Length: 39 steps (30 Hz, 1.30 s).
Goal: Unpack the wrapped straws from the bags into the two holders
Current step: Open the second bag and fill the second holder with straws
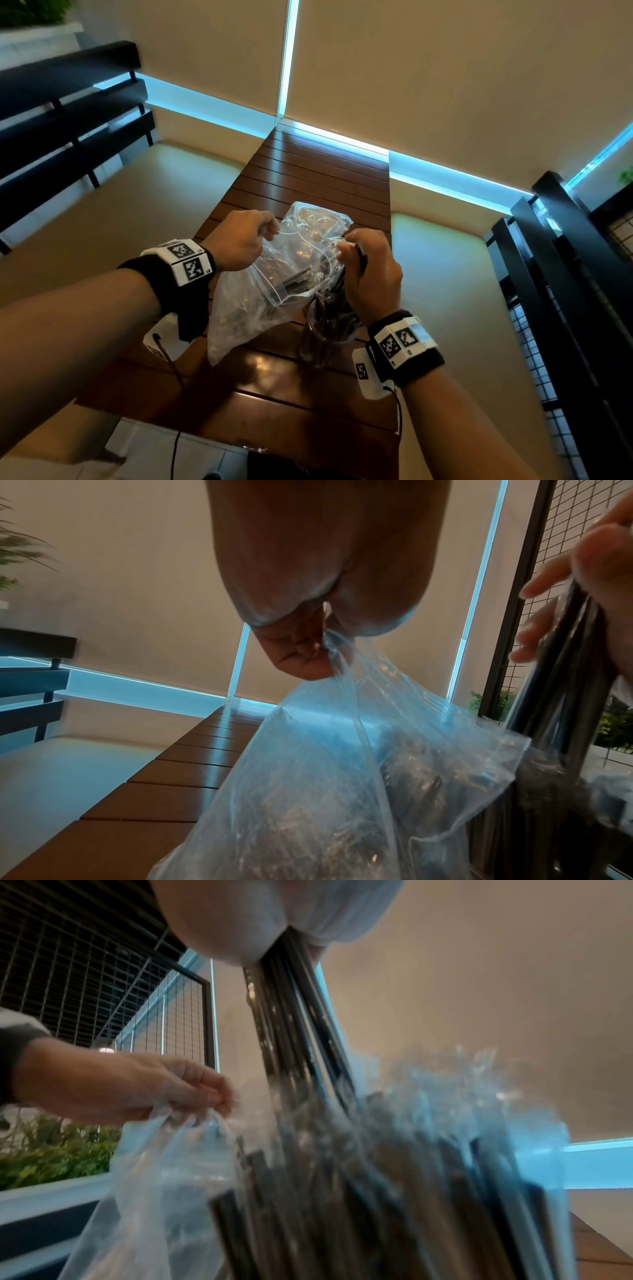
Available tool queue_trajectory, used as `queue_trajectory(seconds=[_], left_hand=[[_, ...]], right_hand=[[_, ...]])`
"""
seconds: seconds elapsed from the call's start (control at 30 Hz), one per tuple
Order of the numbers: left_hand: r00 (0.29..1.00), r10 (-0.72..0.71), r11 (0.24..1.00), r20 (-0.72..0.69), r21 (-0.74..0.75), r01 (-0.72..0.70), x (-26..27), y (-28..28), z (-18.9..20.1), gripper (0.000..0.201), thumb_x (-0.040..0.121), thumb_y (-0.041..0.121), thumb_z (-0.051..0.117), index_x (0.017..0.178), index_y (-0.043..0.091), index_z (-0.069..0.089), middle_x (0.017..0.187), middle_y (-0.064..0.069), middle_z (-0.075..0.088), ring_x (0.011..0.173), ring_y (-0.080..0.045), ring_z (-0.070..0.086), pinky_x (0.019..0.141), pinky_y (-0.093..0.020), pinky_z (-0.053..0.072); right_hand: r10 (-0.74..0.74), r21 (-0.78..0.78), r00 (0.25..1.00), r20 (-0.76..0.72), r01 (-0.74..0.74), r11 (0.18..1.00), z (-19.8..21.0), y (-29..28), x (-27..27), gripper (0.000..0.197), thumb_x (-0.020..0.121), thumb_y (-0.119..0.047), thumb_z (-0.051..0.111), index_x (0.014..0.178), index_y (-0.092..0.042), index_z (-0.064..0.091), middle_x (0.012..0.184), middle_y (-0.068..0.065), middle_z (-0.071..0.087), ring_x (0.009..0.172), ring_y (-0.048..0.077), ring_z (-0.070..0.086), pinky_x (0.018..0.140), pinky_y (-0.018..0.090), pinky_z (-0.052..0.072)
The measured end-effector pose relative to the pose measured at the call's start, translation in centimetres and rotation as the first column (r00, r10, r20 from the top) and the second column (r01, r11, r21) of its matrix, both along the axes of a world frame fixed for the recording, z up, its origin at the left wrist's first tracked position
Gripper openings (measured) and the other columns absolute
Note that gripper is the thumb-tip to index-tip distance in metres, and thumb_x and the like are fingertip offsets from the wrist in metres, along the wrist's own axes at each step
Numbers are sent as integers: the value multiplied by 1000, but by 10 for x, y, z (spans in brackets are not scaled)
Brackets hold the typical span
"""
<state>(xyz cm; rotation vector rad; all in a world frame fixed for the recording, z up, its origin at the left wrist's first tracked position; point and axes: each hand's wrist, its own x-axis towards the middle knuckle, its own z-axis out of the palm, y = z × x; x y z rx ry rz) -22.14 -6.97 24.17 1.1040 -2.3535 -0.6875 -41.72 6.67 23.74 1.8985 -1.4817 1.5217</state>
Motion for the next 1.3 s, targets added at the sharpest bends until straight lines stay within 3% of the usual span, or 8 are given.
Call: queue_trajectory(seconds=[0.37,0.53,0.73,0.93,1.03,1.13,1.23,1.3], left_hand=[[1000,-13,1000,6,19,13,0,2,-7,34,89,-11,46,103,10,68,96,2,70,83,-5,61,65,-2,40],[1000,5,1000,17,23,-5,-1,-1,-11,33,89,-10,47,101,12,69,93,3,70,84,-9,62,66,-6,40],[998,54,998,38,7,-55,-3,-8,-13,33,88,-10,49,98,13,70,91,2,70,85,-15,63,66,-12,42],[994,112,993,9,-34,-111,4,-10,-4,35,84,-12,48,100,11,69,92,1,70,87,-18,63,79,-34,52],[995,88,995,37,-46,-86,6,-15,-3,33,85,-10,50,100,12,69,92,2,69,87,-18,63,76,-30,50],[985,12,1000,171,-21,-8,1,-16,-10,27,89,-2,52,101,16,69,94,4,65,88,-17,61,68,-23,42],[949,-30,999,314,-3,33,-8,-6,-18,17,97,21,54,107,19,66,103,0,62,92,-20,60,74,-30,45],[915,-51,998,401,-22,65,-14,5,-19,29,95,38,55,117,21,63,115,-1,59,102,-21,59,84,-37,50]], right_hand=[[-153,327,988,-18,150,933,-52,17,-7,28,101,-39,43,82,-19,49,75,-12,48,64,8,43,54,29,41],[-225,400,974,-20,214,891,-8,14,-3,34,97,-49,36,102,-26,61,105,-10,63,102,11,54,82,32,44],[-208,687,910,-359,408,602,-29,1,6,40,99,-35,27,116,-23,61,120,-1,63,116,22,55,109,46,35],[-267,673,887,-376,459,580,-39,9,6,62,99,-57,22,150,-24,34,159,6,32,150,26,21,122,52,10],[-364,740,867,-339,485,466,-34,2,-2,74,97,-64,15,158,-22,12,166,8,12,153,26,5,122,53,3],[-374,817,873,-314,449,361,-50,6,2,79,97,-66,18,158,-17,8,165,11,13,152,28,10,123,52,8],[-384,797,884,-265,425,429,-58,8,2,79,97,-66,21,158,-16,13,164,13,17,151,28,15,122,49,14],[-437,725,895,-84,356,590,-54,14,-5,74,95,-64,29,155,-22,23,162,9,21,149,25,19,120,47,18]])
